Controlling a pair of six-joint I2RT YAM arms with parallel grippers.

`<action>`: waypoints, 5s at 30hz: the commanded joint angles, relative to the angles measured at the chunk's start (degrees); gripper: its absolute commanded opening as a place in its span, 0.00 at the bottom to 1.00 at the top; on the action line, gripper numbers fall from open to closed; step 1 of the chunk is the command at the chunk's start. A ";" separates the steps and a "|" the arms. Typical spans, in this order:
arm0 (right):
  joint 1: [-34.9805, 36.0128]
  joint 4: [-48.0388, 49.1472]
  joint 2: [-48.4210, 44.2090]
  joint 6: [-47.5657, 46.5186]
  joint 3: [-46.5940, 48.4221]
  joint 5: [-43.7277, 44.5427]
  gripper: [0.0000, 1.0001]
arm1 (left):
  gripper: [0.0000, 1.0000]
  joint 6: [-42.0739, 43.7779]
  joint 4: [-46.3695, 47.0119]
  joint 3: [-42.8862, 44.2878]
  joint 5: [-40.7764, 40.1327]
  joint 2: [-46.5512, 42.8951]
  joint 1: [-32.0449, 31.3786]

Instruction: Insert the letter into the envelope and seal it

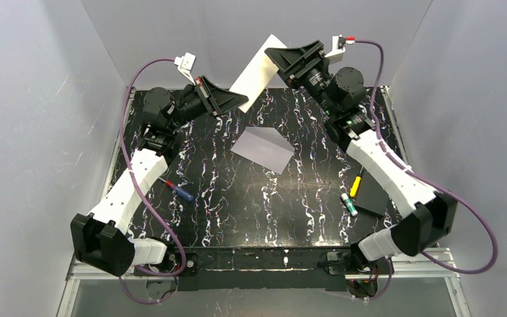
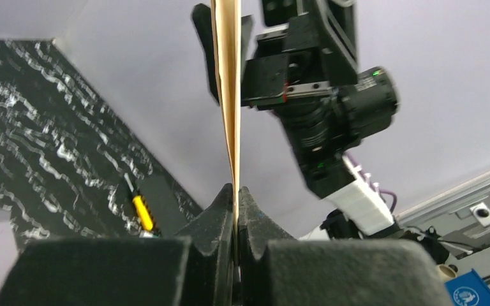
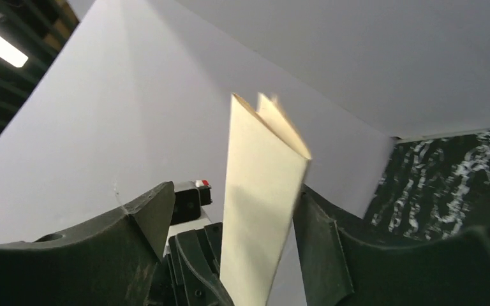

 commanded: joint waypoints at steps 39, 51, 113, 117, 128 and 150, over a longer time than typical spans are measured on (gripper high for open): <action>14.90 -65.97 4.20 -89.68 23.31 -31.00 0.76 | 0.00 106.65 -92.13 21.19 4.51 -5.15 0.08; 17.90 -71.42 7.13 -90.83 26.73 -28.70 0.66 | 0.00 109.01 -95.14 22.75 4.00 -5.23 0.08; -7.69 -41.54 23.22 -67.13 -4.59 -5.55 0.01 | 0.86 28.46 -53.23 7.66 -18.06 31.18 1.15; -5.65 -39.24 18.00 -63.89 -10.62 -7.44 0.01 | 0.85 29.27 -53.59 10.11 -17.34 34.53 1.20; -3.05 -26.05 5.12 -51.86 -24.17 -20.49 0.01 | 0.67 31.32 -53.15 8.18 -18.16 38.20 1.16; 5.03 3.07 16.95 -21.72 -16.37 4.10 0.01 | 0.42 34.81 -63.56 4.59 -30.12 29.18 1.15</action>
